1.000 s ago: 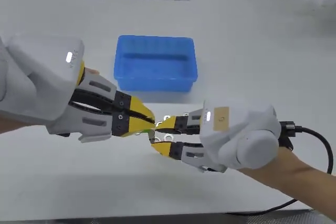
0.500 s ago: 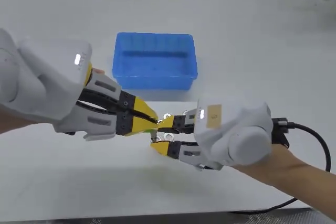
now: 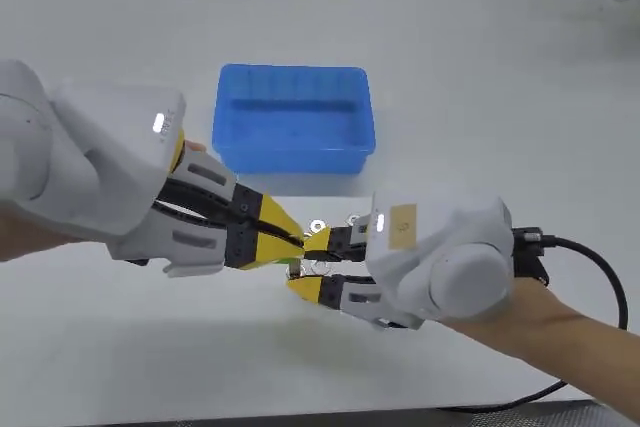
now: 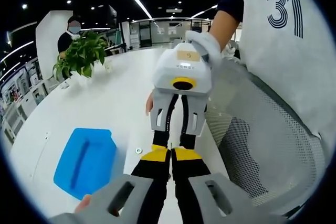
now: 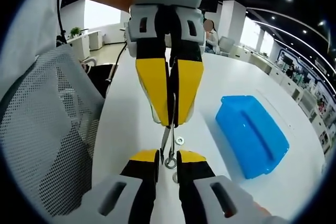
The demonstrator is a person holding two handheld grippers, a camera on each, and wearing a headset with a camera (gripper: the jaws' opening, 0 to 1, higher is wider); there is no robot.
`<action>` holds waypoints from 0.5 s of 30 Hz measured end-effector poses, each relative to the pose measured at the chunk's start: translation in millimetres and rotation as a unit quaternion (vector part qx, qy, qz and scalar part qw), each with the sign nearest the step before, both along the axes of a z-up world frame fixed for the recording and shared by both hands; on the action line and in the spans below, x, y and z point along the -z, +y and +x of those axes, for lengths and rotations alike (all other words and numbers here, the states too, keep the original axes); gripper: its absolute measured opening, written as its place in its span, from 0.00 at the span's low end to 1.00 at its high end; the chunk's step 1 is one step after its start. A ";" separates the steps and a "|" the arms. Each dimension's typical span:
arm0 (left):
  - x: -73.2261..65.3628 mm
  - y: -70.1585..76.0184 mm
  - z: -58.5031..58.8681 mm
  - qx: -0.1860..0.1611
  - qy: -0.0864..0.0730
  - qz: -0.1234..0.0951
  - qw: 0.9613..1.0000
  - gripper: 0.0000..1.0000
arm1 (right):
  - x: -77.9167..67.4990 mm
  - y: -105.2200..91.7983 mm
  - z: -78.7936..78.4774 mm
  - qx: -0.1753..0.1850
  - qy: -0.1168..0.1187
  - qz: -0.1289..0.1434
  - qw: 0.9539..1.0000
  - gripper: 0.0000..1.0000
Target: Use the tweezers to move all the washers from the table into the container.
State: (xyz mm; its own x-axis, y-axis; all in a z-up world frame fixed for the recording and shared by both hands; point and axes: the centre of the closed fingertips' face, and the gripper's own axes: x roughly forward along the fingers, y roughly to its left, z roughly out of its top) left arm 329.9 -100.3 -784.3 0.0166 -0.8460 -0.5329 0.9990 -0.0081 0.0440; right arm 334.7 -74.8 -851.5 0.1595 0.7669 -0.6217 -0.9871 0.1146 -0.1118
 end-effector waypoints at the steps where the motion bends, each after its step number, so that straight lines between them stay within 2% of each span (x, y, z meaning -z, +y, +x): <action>1: 0.2 0.4 -0.4 -0.003 0.005 -0.001 1.000 0.05 | 0.0 0.2 0.4 0.000 0.001 0.000 1.000 0.14; 5: 0.6 1.8 1.1 -0.010 0.008 -0.004 1.000 0.05 | 1.4 4.2 -1.0 -0.005 0.012 0.003 1.000 0.12; 9: 1.1 3.5 2.9 -0.016 0.009 -0.004 1.000 0.05 | 1.9 5.0 -0.9 -0.002 0.012 0.005 1.000 0.11; 12: 1.3 4.0 3.0 -0.021 0.016 -0.005 1.000 0.06 | 1.6 5.4 -1.2 0.000 0.014 0.003 1.000 0.11; 15: 1.1 4.1 2.2 -0.020 0.014 -0.002 1.000 0.06 | 1.6 5.7 -1.7 0.002 0.011 -0.001 1.000 0.10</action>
State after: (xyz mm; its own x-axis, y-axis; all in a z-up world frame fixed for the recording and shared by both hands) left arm 332.1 -96.2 -785.4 0.0360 -0.8466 -0.5310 0.9993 0.0323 0.0163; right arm 333.0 -69.1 -853.1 0.1487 0.7654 -0.6262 -0.9889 0.1182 -0.0903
